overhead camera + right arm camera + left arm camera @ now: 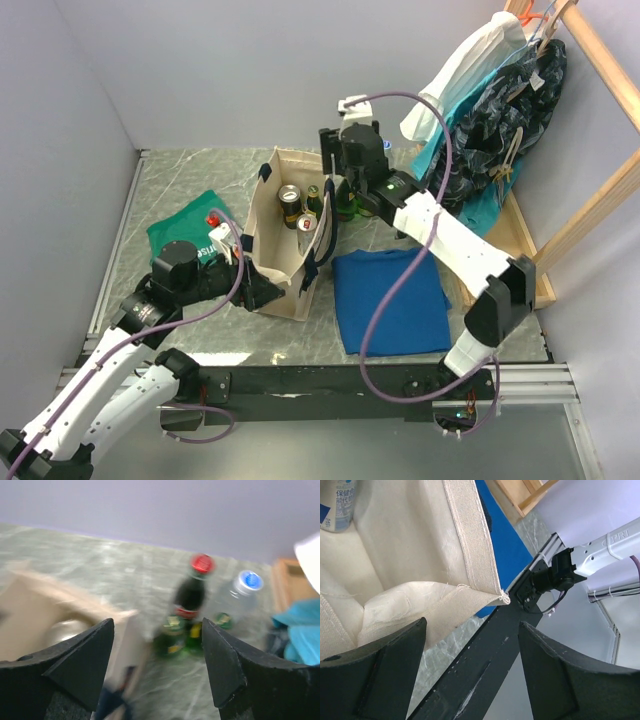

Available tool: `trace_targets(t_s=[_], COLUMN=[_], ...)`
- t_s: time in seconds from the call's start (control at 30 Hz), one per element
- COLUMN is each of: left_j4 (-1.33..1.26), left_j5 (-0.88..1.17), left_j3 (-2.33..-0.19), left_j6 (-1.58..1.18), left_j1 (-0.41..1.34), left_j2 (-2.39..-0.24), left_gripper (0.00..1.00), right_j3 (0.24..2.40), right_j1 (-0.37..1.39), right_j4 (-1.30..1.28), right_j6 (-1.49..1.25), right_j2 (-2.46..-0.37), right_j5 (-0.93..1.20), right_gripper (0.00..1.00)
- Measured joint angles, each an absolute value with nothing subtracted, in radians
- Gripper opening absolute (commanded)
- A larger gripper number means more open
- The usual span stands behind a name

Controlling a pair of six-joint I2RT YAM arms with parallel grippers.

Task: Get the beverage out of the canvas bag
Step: Take out the drink from the canvas bag.

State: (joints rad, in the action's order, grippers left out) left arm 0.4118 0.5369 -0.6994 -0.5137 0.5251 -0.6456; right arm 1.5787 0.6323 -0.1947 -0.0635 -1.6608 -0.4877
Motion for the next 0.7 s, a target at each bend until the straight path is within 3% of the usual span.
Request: trace_targets(t_s=[0.3, 0.7], left_j4=[0.402, 0.386], left_j5=[0.579, 0.623], left_j3=[-0.699, -0.699], left_j6=[-0.508, -0.492], left_j1=[0.525, 0.532], left_j2=[-0.672, -0.702], left_gripper=[0.79, 0.8], right_j3=[1.77, 1.834], right_j1=[0.711, 0.779], right_j4=[-0.396, -0.548], right_j6=[-0.094, -0.167], right_j2=[-1.57, -1.698], right_j5=[-0.204, 0.109], right_gripper=[0.76, 0.74])
